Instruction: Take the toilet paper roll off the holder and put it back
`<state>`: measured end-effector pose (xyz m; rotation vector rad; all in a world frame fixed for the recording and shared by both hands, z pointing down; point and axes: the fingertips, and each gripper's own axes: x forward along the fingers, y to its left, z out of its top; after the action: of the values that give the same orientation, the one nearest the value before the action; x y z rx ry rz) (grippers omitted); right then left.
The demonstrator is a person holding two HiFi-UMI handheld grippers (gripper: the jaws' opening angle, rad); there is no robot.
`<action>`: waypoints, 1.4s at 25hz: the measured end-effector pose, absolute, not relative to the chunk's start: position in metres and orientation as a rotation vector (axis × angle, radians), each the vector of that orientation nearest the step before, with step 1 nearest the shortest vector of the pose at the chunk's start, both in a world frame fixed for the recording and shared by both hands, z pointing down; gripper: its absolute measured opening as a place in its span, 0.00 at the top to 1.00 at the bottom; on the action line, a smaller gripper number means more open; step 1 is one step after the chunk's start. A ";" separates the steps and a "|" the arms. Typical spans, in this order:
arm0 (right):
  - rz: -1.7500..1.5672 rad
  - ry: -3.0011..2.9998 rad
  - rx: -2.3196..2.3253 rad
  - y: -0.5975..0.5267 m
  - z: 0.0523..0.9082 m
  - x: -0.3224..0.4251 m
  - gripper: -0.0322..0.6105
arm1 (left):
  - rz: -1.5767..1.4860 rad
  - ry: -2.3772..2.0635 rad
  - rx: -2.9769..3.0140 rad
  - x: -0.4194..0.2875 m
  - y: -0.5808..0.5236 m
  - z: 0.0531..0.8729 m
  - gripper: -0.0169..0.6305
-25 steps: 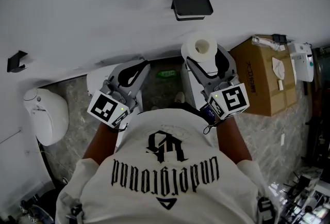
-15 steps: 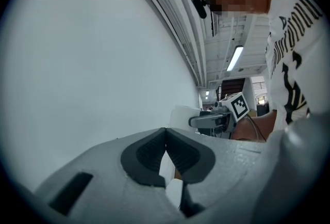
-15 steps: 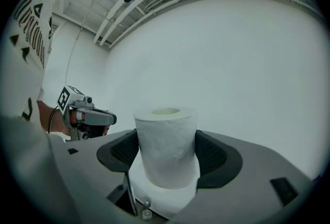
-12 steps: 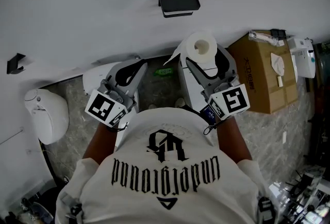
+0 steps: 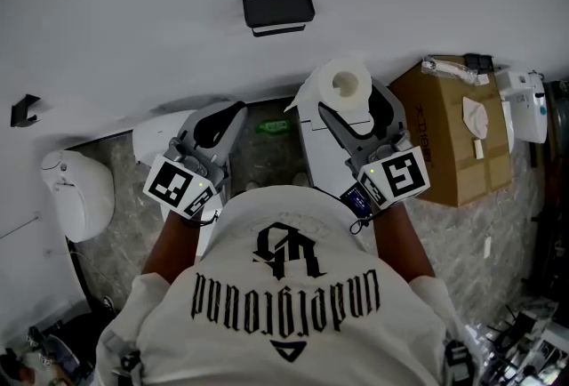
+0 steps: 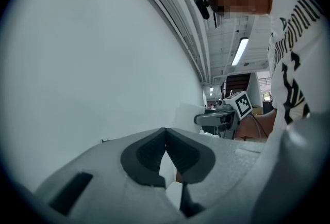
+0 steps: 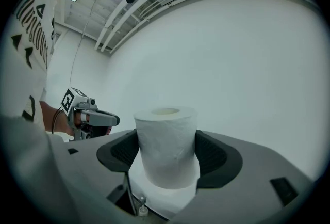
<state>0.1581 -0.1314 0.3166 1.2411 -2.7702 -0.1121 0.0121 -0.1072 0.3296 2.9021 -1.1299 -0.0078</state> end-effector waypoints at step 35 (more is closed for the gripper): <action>-0.016 -2.839 1.175 -0.257 0.333 0.162 0.45 | 0.058 -1.241 2.839 0.019 -0.219 0.348 0.95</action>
<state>0.1618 -0.2568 0.3327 1.1747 -2.8392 -0.0160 0.0186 -0.2192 0.3481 2.8389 -1.2407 0.0577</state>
